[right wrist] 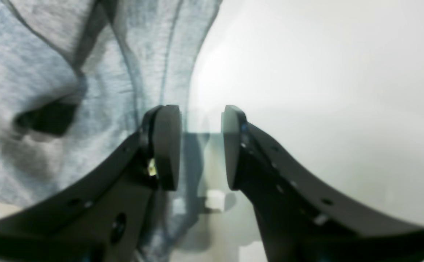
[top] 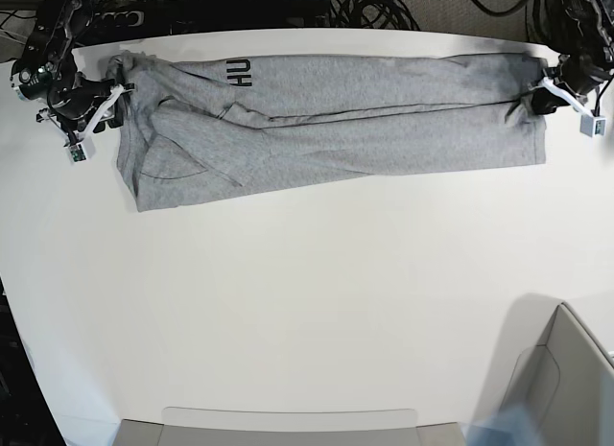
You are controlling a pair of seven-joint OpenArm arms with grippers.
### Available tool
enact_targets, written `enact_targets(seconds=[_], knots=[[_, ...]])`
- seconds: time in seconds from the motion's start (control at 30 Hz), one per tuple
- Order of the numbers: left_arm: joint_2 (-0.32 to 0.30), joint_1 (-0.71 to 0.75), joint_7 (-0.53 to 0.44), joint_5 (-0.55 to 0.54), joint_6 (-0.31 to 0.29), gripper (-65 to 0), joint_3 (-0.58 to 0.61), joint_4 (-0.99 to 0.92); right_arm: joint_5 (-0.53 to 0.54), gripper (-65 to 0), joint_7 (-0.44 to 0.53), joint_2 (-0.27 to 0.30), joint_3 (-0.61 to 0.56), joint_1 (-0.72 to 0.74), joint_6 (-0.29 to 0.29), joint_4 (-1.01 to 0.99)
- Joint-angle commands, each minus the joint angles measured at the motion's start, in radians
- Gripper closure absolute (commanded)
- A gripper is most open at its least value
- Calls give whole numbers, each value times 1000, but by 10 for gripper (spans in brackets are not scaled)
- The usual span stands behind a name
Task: Fold the T-shirt properly
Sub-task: 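Hold the strip ends and pull them apart with both grippers, then regrip the strip end with the left gripper while the right holds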
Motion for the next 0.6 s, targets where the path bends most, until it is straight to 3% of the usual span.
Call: enact_targets(seconds=[0.0, 0.1, 0.23, 0.4, 0.57], knots=[[-21, 4, -5, -13, -2, 0, -10, 67, 6, -206, 12, 11, 7, 9, 7, 30], [41, 8, 35, -12, -2, 0, -38, 182, 6, -206, 12, 11, 3, 9, 7, 33], [130, 1, 164, -12, -2, 0, -108, 306, 3, -206, 12, 10, 1, 23, 7, 33], [210, -25, 270, -12, -2, 0, -114, 518, 3, -206, 12, 2, 0, 35, 7, 33], [283, -102, 339, -12, -2, 0, -114, 561, 3, -206, 12, 0, -2, 41, 7, 28]])
